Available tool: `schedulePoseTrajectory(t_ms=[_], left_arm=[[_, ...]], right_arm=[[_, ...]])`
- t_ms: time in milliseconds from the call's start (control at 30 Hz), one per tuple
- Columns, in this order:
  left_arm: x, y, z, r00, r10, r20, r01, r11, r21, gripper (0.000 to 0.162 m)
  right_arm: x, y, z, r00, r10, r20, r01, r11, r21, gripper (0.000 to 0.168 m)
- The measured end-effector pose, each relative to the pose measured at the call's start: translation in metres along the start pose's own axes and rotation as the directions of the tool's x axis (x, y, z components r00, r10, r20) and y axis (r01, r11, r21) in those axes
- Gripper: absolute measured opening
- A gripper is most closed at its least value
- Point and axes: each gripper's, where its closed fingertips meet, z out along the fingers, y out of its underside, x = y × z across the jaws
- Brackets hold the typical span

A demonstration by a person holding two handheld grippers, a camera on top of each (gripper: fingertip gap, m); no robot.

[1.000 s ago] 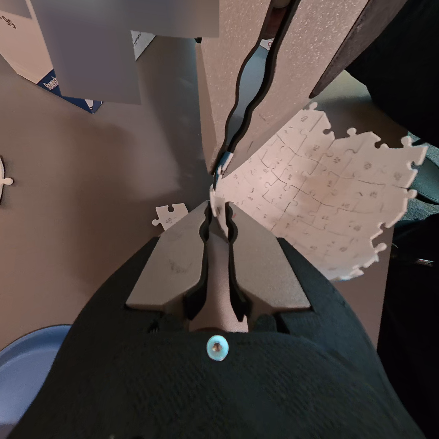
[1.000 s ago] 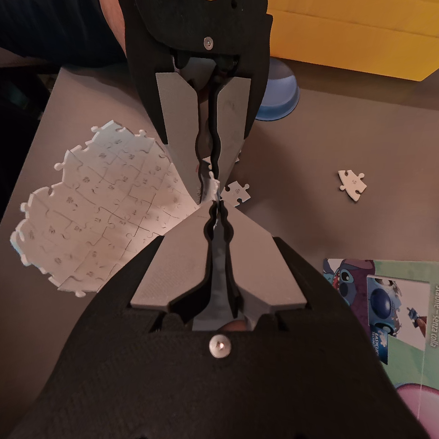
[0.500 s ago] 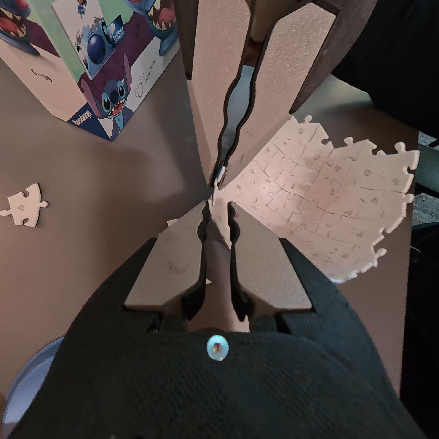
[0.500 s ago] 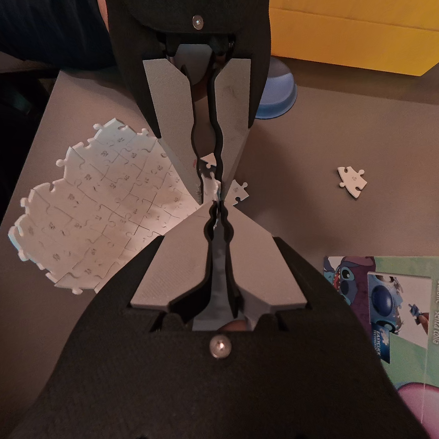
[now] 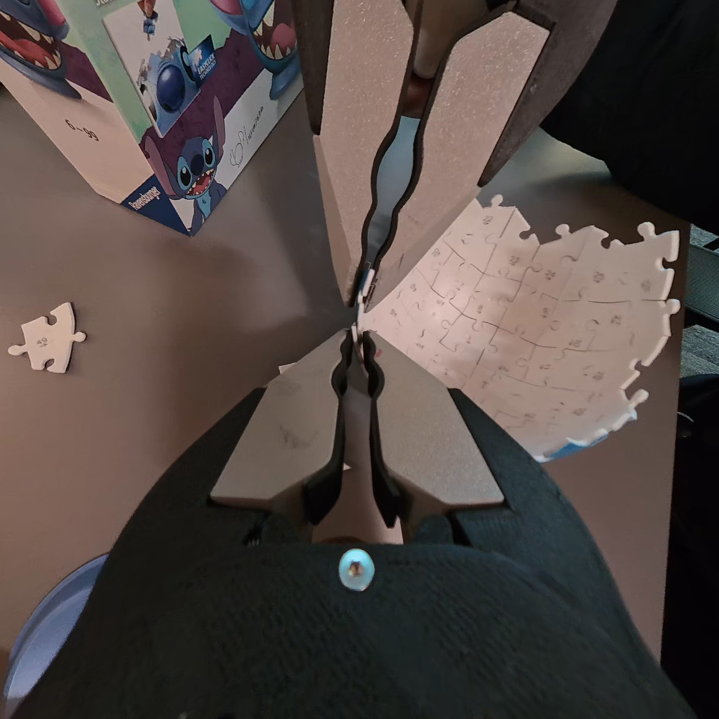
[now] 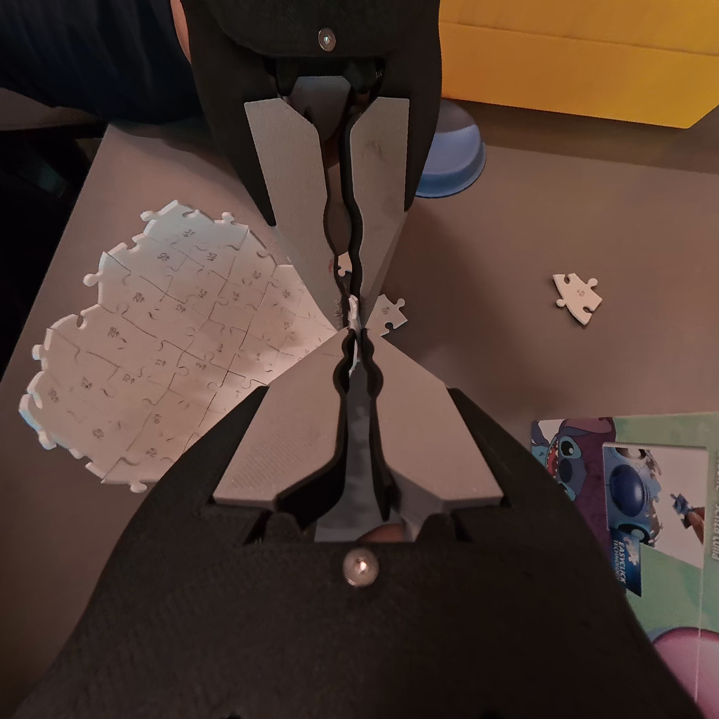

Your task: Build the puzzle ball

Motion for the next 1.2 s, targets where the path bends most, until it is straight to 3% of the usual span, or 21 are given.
schedulePoseTrajectory(t_ms=[833, 967, 1200], left_arm=[[0.0015, -0.0039, 0.0001, 0.999, -0.025, -0.027, 0.026, 0.999, 0.033, 0.002], [0.0043, -0.0050, -0.0002, 0.999, -0.030, -0.042, 0.032, 0.999, 0.033, 0.011], [0.0032, -0.0091, -0.0013, 0.999, -0.019, -0.036, 0.020, 0.999, 0.038, 0.011]], right_arm=[[0.0009, 0.0007, -0.0029, 0.999, 0.018, 0.027, -0.020, 0.999, 0.047, 0.000], [0.0019, 0.0008, -0.0034, 1.000, 0.020, 0.022, -0.021, 0.999, 0.048, 0.000], [0.0016, 0.0008, -0.0039, 1.000, 0.020, 0.023, -0.021, 0.999, 0.047, 0.000]])
